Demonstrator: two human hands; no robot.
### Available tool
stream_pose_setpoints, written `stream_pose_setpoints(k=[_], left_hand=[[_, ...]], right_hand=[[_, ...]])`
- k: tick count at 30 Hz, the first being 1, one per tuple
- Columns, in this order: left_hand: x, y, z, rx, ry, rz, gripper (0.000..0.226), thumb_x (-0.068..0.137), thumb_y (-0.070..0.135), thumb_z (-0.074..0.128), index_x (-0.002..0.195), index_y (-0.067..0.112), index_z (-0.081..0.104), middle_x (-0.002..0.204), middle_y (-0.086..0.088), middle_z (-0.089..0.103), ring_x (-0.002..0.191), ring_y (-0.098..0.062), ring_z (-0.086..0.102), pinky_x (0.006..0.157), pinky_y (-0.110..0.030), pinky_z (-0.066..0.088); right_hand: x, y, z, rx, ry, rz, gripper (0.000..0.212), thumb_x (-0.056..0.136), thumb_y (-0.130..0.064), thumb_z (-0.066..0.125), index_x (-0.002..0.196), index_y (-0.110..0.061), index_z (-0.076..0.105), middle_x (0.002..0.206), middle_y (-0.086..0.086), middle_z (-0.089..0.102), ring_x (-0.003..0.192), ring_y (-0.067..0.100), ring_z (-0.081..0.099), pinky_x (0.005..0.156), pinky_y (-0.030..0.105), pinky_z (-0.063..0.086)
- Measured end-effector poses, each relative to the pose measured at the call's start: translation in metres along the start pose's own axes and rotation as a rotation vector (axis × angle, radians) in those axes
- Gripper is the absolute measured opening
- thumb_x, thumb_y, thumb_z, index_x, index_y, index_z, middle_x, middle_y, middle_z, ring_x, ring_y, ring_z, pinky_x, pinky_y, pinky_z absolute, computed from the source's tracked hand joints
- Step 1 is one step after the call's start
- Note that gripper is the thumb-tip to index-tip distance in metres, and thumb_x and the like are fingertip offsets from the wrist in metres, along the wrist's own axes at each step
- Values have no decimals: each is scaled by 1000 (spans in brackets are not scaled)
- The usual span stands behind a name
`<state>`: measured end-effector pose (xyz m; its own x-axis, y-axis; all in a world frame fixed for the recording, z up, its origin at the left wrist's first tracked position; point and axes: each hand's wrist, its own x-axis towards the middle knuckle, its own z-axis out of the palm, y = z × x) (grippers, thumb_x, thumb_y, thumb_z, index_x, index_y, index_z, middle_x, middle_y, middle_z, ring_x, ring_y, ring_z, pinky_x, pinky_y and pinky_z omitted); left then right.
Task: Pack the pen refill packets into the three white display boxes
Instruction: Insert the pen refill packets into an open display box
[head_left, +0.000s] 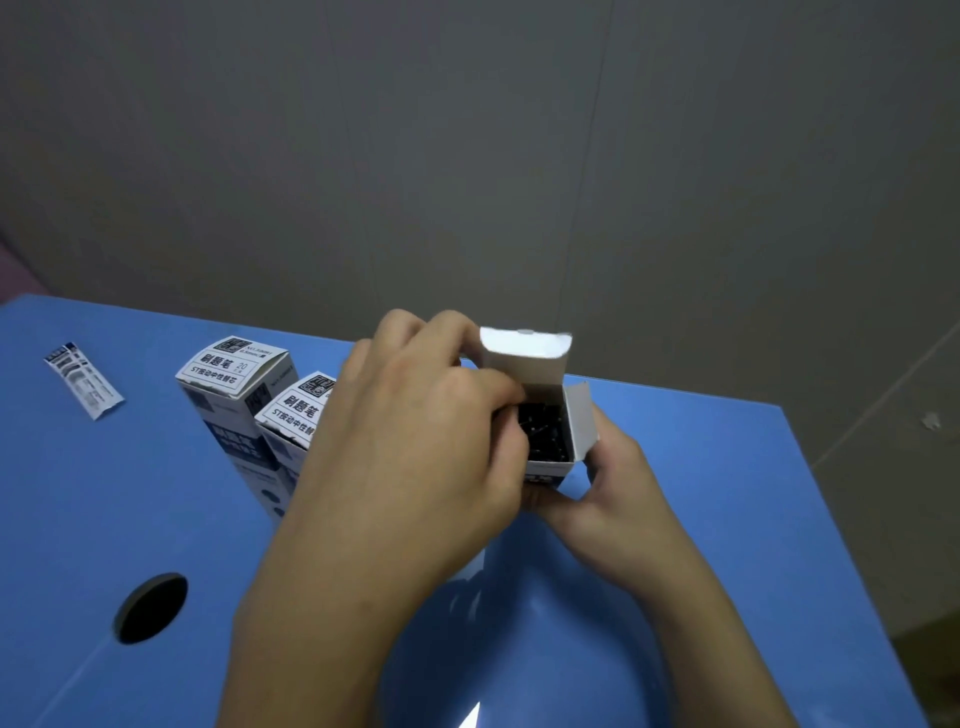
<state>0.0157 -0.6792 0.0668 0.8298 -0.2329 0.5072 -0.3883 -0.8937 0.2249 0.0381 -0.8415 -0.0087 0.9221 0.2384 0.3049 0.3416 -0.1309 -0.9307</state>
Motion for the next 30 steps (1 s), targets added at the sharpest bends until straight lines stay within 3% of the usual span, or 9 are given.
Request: stream_pose_setpoints(k=[3, 6, 10, 14, 21, 27, 30], left_hand=[[1, -1, -7, -103, 90, -24, 18, 80, 33, 60, 88, 30, 76, 92, 10, 59, 85, -18, 58, 74, -40, 50], [1, -1, -14, -153, 168, -38, 15, 81, 32, 65, 93, 30, 72, 88, 12, 62, 78, -13, 60, 68, -37, 50], [2, -3, -7, -150, 137, -15, 14, 83, 31, 64, 88, 27, 77, 91, 10, 61, 81, -16, 61, 68, -39, 51], [3, -2, 2, -130, 90, -13, 21, 86, 32, 59, 91, 27, 79, 93, 9, 60, 88, -19, 60, 70, -43, 52], [5, 1, 3, -153, 208, 5, 6, 85, 25, 64, 89, 21, 66, 76, 7, 63, 71, -19, 59, 62, -41, 49], [5, 0, 11, -107, 180, 20, 17, 87, 26, 60, 86, 18, 74, 87, 4, 66, 80, -21, 62, 66, -43, 51], [6, -2, 11, -127, 193, 8, 14, 89, 26, 58, 88, 17, 69, 83, 5, 65, 77, -20, 62, 66, -43, 50]], right_hand=[[0, 0, 0, -4, 1, -5, 47, 74, 5, 82, 108, -23, 65, 98, -8, 70, 93, 14, 68, 74, 19, 53], [1, 1, 0, -4, -3, 9, 48, 74, 2, 83, 110, -23, 64, 101, -6, 70, 98, 19, 68, 78, 34, 59], [1, 3, 0, -15, 10, 7, 49, 73, 1, 84, 111, -24, 64, 103, -6, 70, 99, 20, 69, 82, 43, 59], [0, 5, 0, 3, 10, 20, 49, 77, 6, 79, 112, -24, 64, 105, -4, 71, 101, 20, 69, 81, 42, 60], [0, 6, -2, -32, 30, 60, 46, 77, -1, 82, 112, -24, 63, 105, -7, 72, 103, 16, 69, 86, 44, 58], [-2, 1, -2, -68, 49, 64, 46, 77, -1, 81, 106, -31, 62, 98, -17, 71, 98, 7, 68, 83, 28, 57], [0, 0, -1, -92, 63, 60, 47, 77, -3, 82, 106, -33, 61, 99, -19, 71, 100, 6, 68, 83, 26, 57]])
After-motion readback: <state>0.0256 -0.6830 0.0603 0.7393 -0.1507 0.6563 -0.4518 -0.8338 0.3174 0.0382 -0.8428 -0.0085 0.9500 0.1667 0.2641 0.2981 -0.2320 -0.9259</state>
